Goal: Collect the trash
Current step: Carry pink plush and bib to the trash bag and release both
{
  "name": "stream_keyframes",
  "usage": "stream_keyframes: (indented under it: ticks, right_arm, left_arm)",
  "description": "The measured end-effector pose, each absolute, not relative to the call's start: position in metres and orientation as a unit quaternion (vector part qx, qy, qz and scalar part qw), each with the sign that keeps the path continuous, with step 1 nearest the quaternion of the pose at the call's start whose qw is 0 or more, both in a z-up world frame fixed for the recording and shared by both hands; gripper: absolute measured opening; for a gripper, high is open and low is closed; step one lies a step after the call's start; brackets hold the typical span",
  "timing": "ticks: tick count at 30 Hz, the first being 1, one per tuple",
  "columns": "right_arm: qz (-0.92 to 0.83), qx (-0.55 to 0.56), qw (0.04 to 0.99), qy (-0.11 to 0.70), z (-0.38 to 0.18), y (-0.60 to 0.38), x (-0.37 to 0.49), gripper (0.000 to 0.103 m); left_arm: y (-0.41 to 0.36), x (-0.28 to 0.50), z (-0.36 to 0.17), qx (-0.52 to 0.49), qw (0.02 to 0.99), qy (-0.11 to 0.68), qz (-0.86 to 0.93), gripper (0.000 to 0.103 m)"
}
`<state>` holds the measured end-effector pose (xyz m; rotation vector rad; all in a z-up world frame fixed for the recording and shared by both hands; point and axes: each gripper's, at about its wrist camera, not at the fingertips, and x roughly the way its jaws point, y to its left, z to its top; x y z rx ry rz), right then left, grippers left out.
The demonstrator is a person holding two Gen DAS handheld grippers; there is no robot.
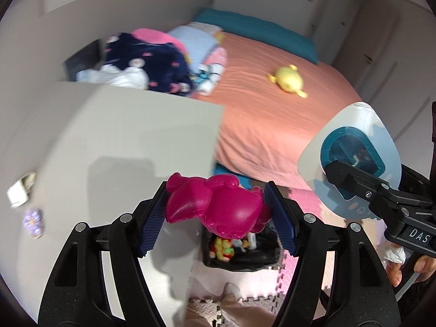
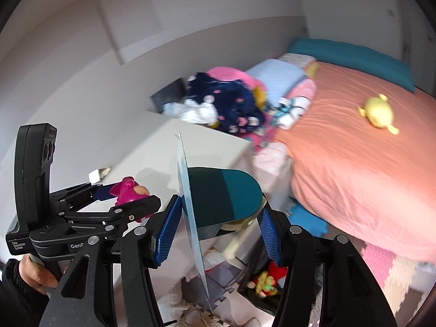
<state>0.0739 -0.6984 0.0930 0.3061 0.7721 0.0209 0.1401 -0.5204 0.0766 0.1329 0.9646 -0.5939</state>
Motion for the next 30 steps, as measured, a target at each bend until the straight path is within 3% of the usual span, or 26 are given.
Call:
stream_keyframes:
  ticks: [12,13,14,16,30]
  right_arm:
    - [-0.081,0.205,0.894,0.391,0.068,-0.767,0.017,0.059]
    - [-0.094,0.212,0.887,0.4,0.063,-0.773,0.016,0.064]
    - [-0.11,0.218,0.882,0.403,0.059,-0.777,0.014,0.077]
    - [-0.137,0.227,0.878,0.398,0.055,-0.785,0.008,0.081]
    - [-0.134,0.231,0.877,0.4,0.05,-0.782,0.007,0.081]
  left_arm:
    - [-0.603,0.124,0.044,0.136,0.773,0.504,-0.361,0.069]
    - [-0.607,0.125,0.04,0.147,0.77,0.51,-0.354,0.083]
    - [-0.611,0.125,0.035,0.157,0.773,0.513,-0.339,0.096]
    - [-0.611,0.126,0.031,0.158,0.777,0.512,-0.329,0.097]
    - [-0.584,0.139,0.031,0.127,0.783,0.525,-0.308,0.097]
